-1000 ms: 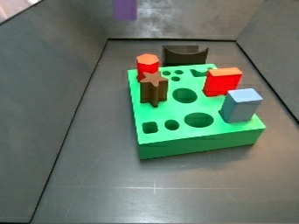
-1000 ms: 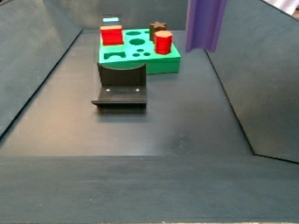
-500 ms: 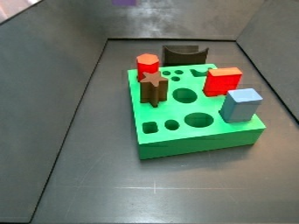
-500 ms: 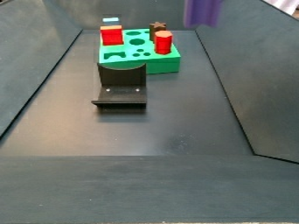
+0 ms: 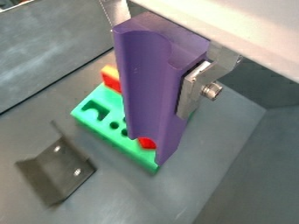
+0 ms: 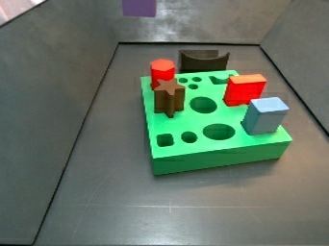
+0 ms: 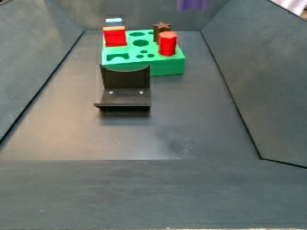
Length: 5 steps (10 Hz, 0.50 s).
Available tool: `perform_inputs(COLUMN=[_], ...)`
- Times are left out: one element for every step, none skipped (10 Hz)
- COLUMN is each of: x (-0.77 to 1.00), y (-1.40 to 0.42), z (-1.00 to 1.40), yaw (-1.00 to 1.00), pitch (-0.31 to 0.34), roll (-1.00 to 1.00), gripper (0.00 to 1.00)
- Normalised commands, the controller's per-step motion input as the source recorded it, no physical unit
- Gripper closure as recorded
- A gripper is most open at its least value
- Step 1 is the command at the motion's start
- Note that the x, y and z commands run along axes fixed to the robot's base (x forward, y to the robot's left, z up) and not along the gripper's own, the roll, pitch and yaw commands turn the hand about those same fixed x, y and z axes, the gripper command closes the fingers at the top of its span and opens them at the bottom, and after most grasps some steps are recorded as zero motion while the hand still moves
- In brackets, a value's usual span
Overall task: Pick up the arch object. Move up. Rotate the arch object. Move to above the board. Insert the arch object.
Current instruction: Move to above the board.
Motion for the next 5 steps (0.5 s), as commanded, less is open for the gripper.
perform_inputs(x=[0.21,0.23,0.24,0.26,0.25], y=[-1.0,-1.0,-1.0,-1.0,-0.88], z=[0.1,0.1,0.11,0.11,0.11], yaw=[0.01,0.01,0.01,0.01,0.01], pitch=[0.125,0.137,0.133,0.125,0.128], roll=[0.01,0.0,-0.01,0.02,0.02], gripper=[1.0,1.0,1.0,1.0,1.0])
